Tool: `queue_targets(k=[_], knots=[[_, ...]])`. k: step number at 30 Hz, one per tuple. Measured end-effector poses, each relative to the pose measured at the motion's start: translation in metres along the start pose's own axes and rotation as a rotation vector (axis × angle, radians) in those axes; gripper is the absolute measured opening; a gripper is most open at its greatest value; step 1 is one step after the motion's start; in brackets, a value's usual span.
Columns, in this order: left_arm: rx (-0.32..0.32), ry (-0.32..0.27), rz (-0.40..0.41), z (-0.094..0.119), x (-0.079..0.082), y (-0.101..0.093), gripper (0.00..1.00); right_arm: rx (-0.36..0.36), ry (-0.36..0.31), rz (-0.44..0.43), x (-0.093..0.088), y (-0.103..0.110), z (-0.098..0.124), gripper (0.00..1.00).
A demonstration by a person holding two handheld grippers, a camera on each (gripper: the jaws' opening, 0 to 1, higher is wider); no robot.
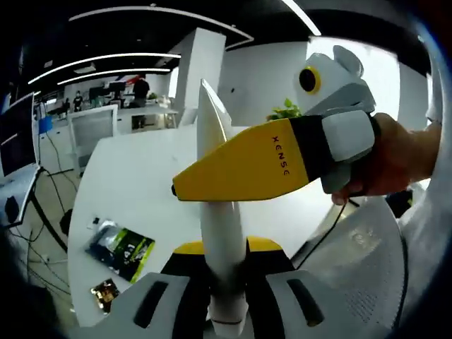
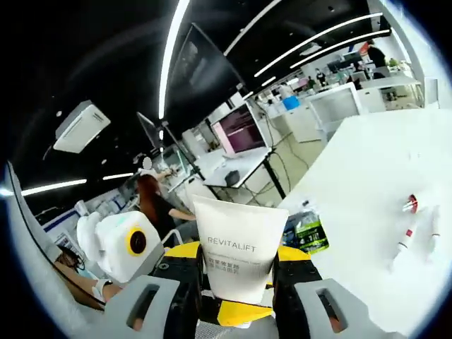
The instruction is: Arrange the skincare products in the storage area until every visible bottle or jar stands upright without overlapping.
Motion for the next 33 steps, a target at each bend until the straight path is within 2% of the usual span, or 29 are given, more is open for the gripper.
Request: queue_targets(k=[3, 5, 7, 12, 14, 15, 19, 22, 24, 33], knots=[[0.006, 0.031, -0.022, -0.001, -0.005, -0.001, 0.15, -0.050, 0.010, -0.059, -0.007, -0.005, -0.002, 0.36], [0.007, 0.036, -0.031, 0.000, -0.006, -0.001, 0.15, -0.056, 0.007, -0.084, -0.010, -0.005, -0.003, 0.35], [0.006, 0.036, -0.030, 0.000, -0.006, -0.001, 0.15, -0.051, -0.009, -0.060, -0.008, -0.004, -0.001, 0.34], [0.007, -0.015, -0.057, -0.001, 0.001, -0.001, 0.17, -0.041, -0.029, -0.021, -0.002, -0.002, 0.002, 0.32], [0.019, -0.039, -0.115, -0.002, 0.003, 0.003, 0.19, -0.037, -0.032, -0.012, 0.000, -0.002, 0.001, 0.32], [0.023, -0.041, -0.149, -0.003, 0.003, 0.005, 0.20, -0.036, -0.026, 0.002, 0.000, -0.002, 0.001, 0.32], [0.041, -0.064, -0.173, -0.003, 0.006, 0.008, 0.22, -0.035, -0.032, 0.025, 0.004, -0.003, 0.001, 0.32], [0.046, -0.051, -0.187, -0.005, 0.004, 0.010, 0.22, -0.044, -0.032, 0.067, 0.009, -0.007, 0.000, 0.31], [0.051, -0.029, -0.201, -0.004, 0.001, 0.011, 0.22, -0.055, -0.037, 0.090, 0.015, -0.012, 0.002, 0.31], [0.071, -0.019, -0.183, -0.004, -0.001, 0.016, 0.28, -0.131, -0.094, 0.123, 0.051, -0.051, 0.015, 0.32]])
Point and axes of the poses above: the point that each gripper's makers call its tool centre point, and the gripper's own axes: z roughly backward along the fingers, y roughly to its left, x roughly out of its top, the point moved 3 cm from there along z, roughly backward along the fingers, and after that the axes turned 9 degrees about -y, right-handed, at the moved point
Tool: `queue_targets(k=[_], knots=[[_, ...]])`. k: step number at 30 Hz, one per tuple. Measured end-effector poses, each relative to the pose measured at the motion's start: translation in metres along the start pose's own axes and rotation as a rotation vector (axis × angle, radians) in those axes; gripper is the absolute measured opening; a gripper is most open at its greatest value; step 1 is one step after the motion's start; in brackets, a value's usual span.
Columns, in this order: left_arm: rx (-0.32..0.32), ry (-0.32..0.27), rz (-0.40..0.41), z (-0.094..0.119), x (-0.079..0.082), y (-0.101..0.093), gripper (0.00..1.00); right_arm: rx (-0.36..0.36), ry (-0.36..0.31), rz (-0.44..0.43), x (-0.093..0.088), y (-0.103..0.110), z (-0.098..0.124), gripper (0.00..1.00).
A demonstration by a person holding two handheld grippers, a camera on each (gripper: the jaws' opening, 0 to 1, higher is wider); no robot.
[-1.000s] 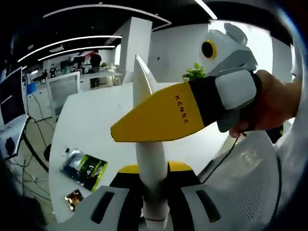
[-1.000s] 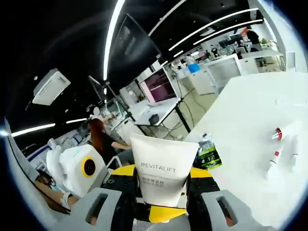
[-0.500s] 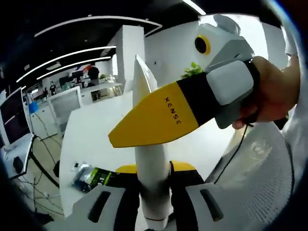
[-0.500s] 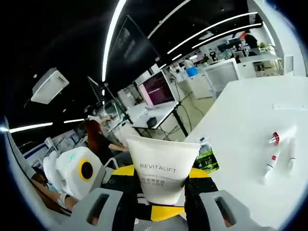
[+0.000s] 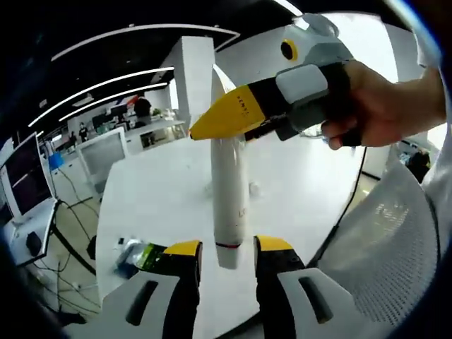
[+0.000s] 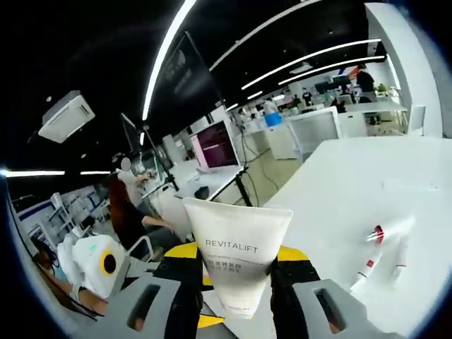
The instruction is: Arrange the skincare products in the storage area until every visible bottle or jar stands upright without overlapping.
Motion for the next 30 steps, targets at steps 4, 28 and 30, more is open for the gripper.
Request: queue_targets(k=[4, 28, 30], knots=[[-0.006, 0.019, -0.018, -0.001, -0.003, -0.001, 0.28, -0.043, -0.010, 0.027, 0.014, -0.022, 0.004, 0.32], [0.043, 0.075, -0.069, 0.002, -0.012, 0.008, 0.16, -0.397, -0.037, 0.170, 0.081, -0.206, 0.015, 0.32], [0.045, 0.077, -0.066, 0.002, -0.013, 0.009, 0.15, -0.415, -0.026, 0.190, 0.084, -0.217, 0.014, 0.32]])
Point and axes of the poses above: the point that each gripper's makers call its tool centre point, and the gripper's own axes: z roughly backward along the fingers, y roughly to its left, x roughly out of its top, the point moved 3 cm from there along z, roughly backward along the fingers, and after that the axes turned 9 degrees about -y, right-handed, at the moved point
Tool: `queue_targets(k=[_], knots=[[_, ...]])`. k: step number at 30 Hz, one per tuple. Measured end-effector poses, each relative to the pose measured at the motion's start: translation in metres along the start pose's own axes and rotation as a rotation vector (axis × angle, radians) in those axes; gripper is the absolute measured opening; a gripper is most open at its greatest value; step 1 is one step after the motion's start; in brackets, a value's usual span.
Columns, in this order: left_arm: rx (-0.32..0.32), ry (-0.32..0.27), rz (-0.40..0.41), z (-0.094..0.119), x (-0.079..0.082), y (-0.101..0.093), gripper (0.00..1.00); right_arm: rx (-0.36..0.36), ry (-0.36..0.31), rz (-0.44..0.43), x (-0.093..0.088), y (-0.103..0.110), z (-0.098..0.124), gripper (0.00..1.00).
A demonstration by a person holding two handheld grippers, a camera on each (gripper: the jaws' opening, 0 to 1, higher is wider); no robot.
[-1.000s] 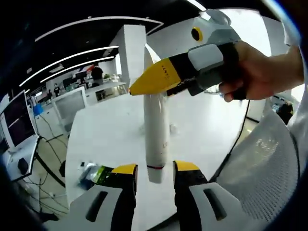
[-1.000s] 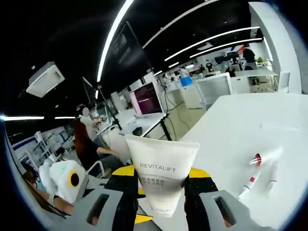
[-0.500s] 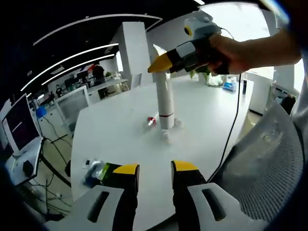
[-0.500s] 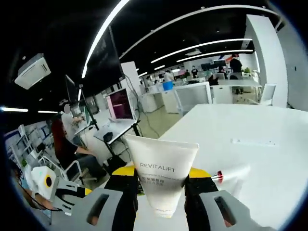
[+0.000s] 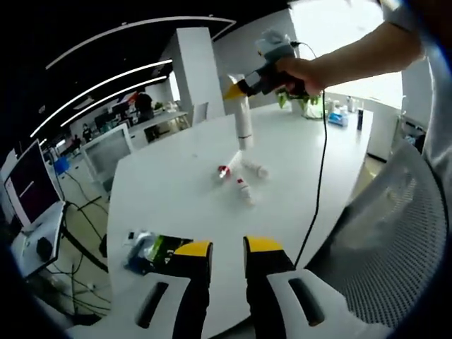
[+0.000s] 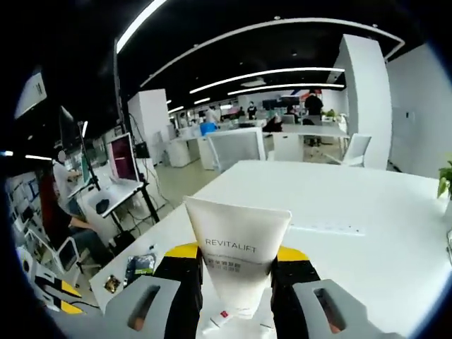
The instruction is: Arrange the skincare products in the storage area until every visible bottle or jar stands upright without overlapping.
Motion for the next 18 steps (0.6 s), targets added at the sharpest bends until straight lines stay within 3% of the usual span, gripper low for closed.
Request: queue_targets(k=[8, 18], knots=[[-0.016, 0.046, -0.031, -0.002, -0.007, -0.003, 0.13, -0.072, 0.028, 0.051, 0.000, -0.043, -0.033, 0.32], [-0.023, 0.077, -0.041, -0.003, -0.012, -0.003, 0.10, -0.169, 0.081, 0.097, -0.017, -0.090, -0.064, 0.31]])
Point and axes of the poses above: the point that each gripper's makers call its tool centre point, and the gripper's own axes: z roughly backward along the fingers, y roughly to its left, x roughly out of its top, the point moved 3 cm from there along z, roughly backward along the fingers, and after that the axes turned 9 degrees about -y, right-handed, at the moved point
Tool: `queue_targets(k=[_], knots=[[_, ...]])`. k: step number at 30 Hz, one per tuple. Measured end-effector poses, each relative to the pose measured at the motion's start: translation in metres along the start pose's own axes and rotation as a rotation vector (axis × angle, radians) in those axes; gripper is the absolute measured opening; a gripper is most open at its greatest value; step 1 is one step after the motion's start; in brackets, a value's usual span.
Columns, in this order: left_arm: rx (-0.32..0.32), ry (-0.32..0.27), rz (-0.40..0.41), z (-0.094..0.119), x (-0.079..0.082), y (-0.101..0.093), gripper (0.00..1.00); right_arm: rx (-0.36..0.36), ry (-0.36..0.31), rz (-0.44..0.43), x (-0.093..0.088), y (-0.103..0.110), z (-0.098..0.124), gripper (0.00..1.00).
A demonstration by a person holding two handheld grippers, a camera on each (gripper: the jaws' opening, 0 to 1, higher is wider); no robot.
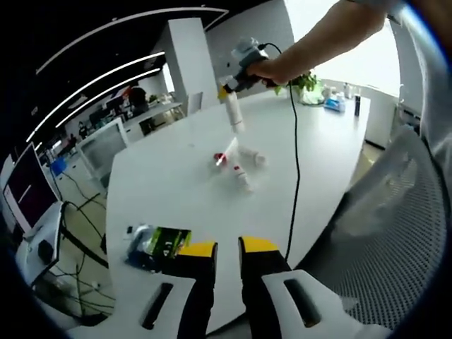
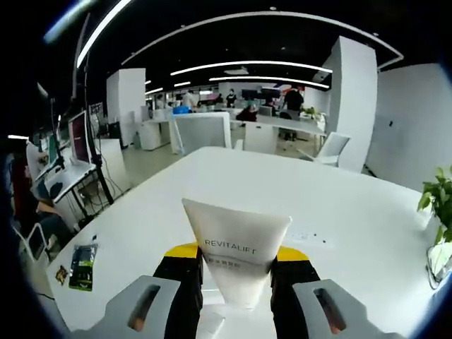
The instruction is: Arrange the skincare products in the storage area until every visible bottle or jar stands upright without overlapping.
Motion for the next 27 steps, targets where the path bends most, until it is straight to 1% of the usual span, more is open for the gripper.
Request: queue_targets(k=[4, 6, 11, 17, 20, 22, 27], knots=[[0.006, 0.010, 0.007, 0.000, -0.002, 0.001, 0.09, -0.032, 0.001, 0.005, -0.003, -0.015, -0.009, 0.32], [-0.003, 0.023, -0.002, -0.001, -0.004, -0.001, 0.10, -0.046, 0.004, 0.002, -0.005, -0.020, -0.012, 0.32], [-0.009, 0.032, -0.005, -0.002, -0.005, -0.002, 0.10, -0.062, 0.017, 0.002, -0.013, -0.028, -0.021, 0.32], [-0.011, 0.038, -0.002, -0.003, -0.006, -0.003, 0.10, -0.077, 0.048, 0.001, -0.027, -0.034, -0.023, 0.32], [-0.015, 0.041, -0.004, -0.003, -0.006, -0.004, 0.10, -0.085, 0.063, -0.026, -0.035, -0.035, -0.025, 0.32], [-0.016, 0.045, -0.005, -0.003, -0.007, -0.004, 0.10, -0.085, 0.067, -0.036, -0.040, -0.034, -0.026, 0.31], [-0.010, 0.043, -0.002, -0.002, -0.007, -0.003, 0.10, -0.083, 0.077, -0.025, -0.045, -0.029, -0.027, 0.31]])
Point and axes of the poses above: the point that each gripper's makers call its tool centre point, and the gripper's own axes: z roughly backward along the fingers, y roughly to its left, x roughly out of its top, the point moved 3 cm from there along z, roughly backward along the fingers, and after that the axes turned 9 degrees about -y, right-handed, at the moved point
